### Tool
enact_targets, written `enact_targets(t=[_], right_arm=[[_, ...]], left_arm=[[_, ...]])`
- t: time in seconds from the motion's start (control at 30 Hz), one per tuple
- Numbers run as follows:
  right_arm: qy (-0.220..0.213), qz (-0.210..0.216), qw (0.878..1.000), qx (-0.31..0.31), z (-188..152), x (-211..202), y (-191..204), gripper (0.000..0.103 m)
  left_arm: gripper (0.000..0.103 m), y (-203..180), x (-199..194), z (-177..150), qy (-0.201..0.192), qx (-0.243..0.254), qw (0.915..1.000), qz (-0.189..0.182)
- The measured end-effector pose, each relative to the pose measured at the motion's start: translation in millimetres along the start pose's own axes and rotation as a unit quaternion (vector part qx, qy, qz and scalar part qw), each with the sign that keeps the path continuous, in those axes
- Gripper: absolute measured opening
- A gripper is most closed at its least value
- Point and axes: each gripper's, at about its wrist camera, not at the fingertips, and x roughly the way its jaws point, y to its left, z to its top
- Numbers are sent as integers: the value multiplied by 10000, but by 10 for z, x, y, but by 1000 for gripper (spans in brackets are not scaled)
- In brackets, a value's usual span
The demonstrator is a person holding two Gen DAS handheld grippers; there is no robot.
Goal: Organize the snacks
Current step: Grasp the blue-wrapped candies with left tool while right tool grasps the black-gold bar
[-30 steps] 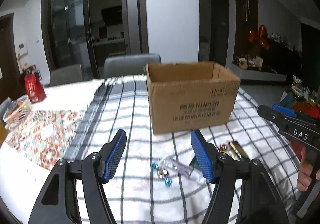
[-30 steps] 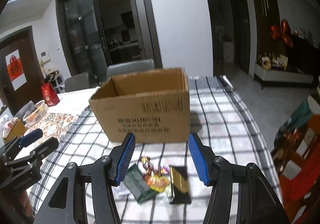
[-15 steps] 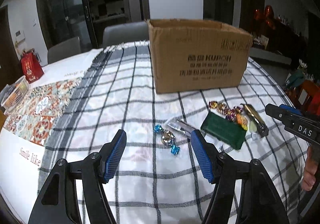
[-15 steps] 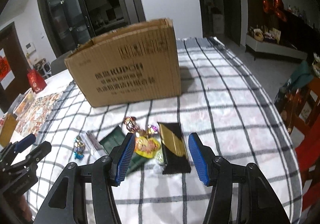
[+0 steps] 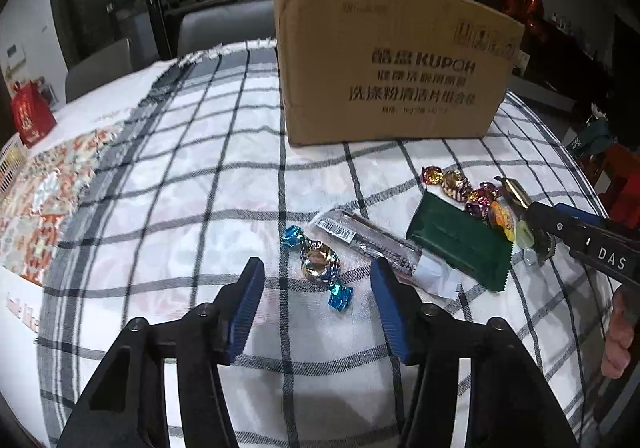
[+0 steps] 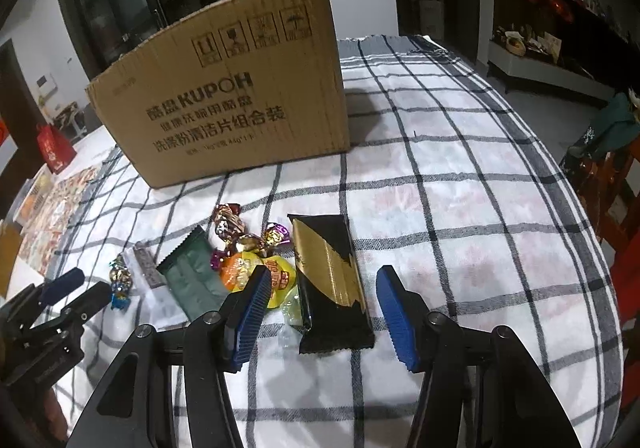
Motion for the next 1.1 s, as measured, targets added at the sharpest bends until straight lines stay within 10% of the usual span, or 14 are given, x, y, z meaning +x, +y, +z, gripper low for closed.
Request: enact_targets(t=[0.63,1.1], right_arm=[[146,178,9997,101,10,171,-65,33],[-227,234,9995,-36,30,-156,12,33]], left_arm=[[21,-61,224,114,133,-37,9998,-118],[20,-92,-118,117,-194,-4,9994,-277]])
